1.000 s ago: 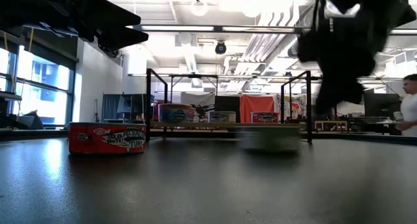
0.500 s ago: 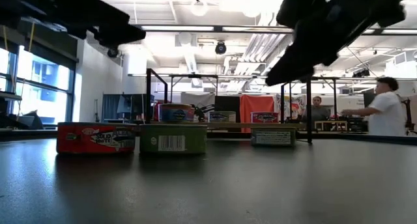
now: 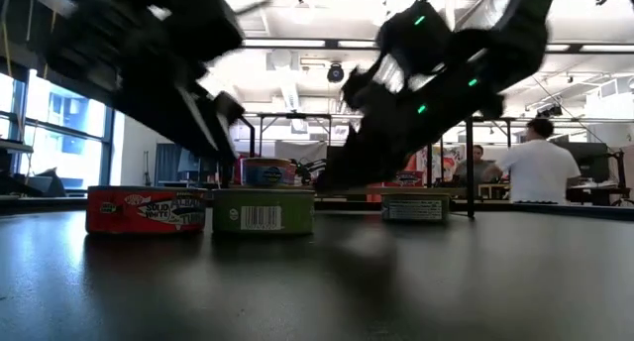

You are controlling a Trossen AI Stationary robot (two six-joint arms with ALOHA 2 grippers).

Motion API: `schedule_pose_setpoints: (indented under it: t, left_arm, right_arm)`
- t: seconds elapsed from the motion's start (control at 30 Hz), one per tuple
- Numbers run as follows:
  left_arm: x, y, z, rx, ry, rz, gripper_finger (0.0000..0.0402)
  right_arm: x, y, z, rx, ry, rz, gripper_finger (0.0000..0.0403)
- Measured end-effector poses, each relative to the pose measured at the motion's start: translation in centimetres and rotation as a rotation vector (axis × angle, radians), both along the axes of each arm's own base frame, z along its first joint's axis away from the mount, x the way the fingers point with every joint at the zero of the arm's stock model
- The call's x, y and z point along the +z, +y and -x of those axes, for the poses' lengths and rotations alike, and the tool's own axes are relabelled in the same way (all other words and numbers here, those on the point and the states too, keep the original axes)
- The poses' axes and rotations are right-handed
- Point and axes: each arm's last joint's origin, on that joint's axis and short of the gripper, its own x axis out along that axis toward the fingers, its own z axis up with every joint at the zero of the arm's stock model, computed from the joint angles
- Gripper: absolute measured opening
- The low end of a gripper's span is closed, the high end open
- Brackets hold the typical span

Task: Stack canned seafood by type on shelf
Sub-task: Put the top right green canned tuna on the lower center shelf

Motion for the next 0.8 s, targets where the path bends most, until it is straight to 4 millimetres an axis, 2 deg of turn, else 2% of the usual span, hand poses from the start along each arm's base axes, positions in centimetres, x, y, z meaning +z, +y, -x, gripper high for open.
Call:
schedule_pose_setpoints:
  t: [0.17,0.37,0.5,0.57,0.67,0.8]
  left_arm:
    - [-1.2,2.1,-1.0,-0.006,0.05,-0.087,0.0115]
    - [-1.7,4.4,-1.4,-0.009,0.042,-0.203,0.0104]
    - [-0.6,5.4,-1.1,0.057,0.023,-0.31,0.0103]
    - [0.6,5.5,-1.1,0.112,-0.012,-0.374,0.0103]
    - [2.3,5.3,-0.9,0.165,-0.046,-0.434,0.0103]
    - [4.1,4.3,-0.4,0.161,-0.099,-0.414,0.0103]
  right_arm:
    - [-0.5,-0.8,-1.8,0.1,0.033,-0.063,0.0071]
    - [0.1,-0.2,-1.9,0.213,0.063,-0.138,0.0052]
    - [0.4,1.2,-1.0,0.27,0.144,-0.168,0.0044]
    - [0.7,1.9,-0.4,0.286,0.205,-0.173,0.0042]
    - [1.4,3.0,0.8,0.321,0.289,-0.157,0.0041]
    - [2.7,4.7,1.7,0.333,0.294,-0.067,0.0041]
